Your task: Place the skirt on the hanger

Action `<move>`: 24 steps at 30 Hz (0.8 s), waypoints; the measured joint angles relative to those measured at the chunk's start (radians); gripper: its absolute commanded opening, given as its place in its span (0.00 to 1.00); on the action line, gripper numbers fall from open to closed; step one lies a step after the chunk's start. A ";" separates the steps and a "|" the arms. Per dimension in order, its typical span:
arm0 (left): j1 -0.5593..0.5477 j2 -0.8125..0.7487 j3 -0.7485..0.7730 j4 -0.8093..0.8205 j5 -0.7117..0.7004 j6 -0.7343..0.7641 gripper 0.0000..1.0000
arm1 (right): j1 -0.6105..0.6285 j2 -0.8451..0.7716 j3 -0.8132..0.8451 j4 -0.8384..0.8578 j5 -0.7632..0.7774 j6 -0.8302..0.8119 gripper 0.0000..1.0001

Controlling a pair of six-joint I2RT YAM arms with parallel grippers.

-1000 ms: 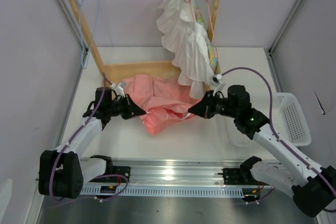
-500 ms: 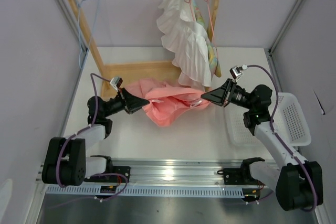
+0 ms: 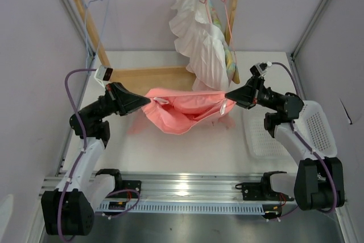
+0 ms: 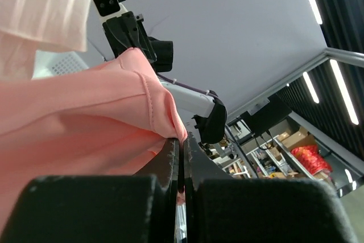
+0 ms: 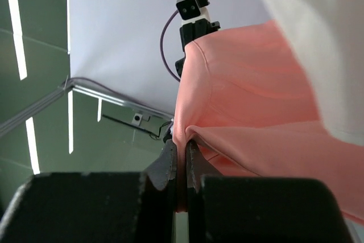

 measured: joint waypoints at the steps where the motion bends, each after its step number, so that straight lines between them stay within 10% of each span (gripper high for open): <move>1: 0.000 -0.009 0.008 0.000 0.000 -0.003 0.00 | 0.000 -0.005 0.011 0.014 -0.002 0.014 0.00; 15: 0.028 0.124 0.047 0.019 0.005 -0.032 0.00 | 0.000 0.040 0.141 0.057 -0.015 0.039 0.00; 24: 0.094 0.280 0.062 0.010 -0.039 0.074 0.00 | 0.113 0.121 0.400 -0.476 0.052 -0.424 0.00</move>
